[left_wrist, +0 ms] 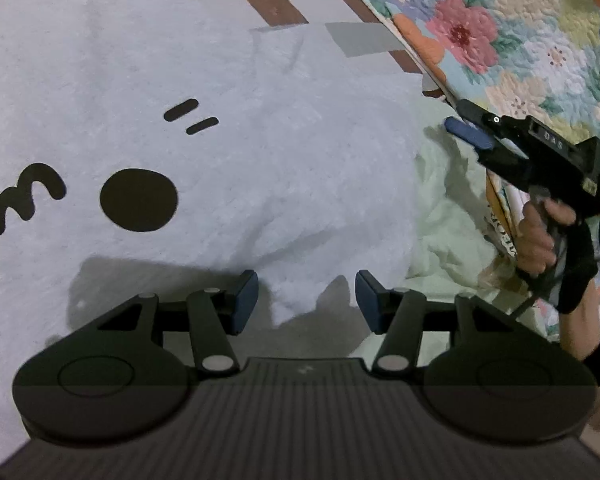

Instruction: Fold clothes

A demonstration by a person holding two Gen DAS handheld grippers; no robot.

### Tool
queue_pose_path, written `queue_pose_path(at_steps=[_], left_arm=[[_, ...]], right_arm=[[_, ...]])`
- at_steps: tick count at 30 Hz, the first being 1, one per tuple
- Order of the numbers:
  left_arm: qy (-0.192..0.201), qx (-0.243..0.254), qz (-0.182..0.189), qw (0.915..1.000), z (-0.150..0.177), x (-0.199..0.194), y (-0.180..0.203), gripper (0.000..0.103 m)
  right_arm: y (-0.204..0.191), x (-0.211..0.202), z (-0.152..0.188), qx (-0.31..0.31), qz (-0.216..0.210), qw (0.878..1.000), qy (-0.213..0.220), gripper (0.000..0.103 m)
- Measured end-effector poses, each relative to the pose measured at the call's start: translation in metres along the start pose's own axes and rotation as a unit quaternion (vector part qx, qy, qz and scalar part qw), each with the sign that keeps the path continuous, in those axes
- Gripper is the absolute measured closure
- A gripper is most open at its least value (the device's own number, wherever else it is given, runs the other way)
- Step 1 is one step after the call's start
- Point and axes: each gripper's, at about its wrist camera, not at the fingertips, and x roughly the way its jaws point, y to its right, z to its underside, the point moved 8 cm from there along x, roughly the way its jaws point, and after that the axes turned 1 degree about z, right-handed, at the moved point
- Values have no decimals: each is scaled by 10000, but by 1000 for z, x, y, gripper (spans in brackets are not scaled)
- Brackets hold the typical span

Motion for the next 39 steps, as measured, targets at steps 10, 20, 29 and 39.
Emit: queue_pose_path(at_steps=[10,20,29,39], left_arm=[[-642,-180,289,9974,11,24,8,54],[18,1,-370,9993,16,-29,-16,50],[240,-933,-219,9951,40,-58,-52,50],[1344,-2316,-2730,9240,75,-243,-180,41]], right_arm=[[-5,83,-7,-148,1191,9927,141,46],[-63,46,-71,-2714,1673,9433,928,102],[-9,69,-53,-3036,2803,9100,354,102],[-54,34,-110,-1932,1970,9583,737,82]])
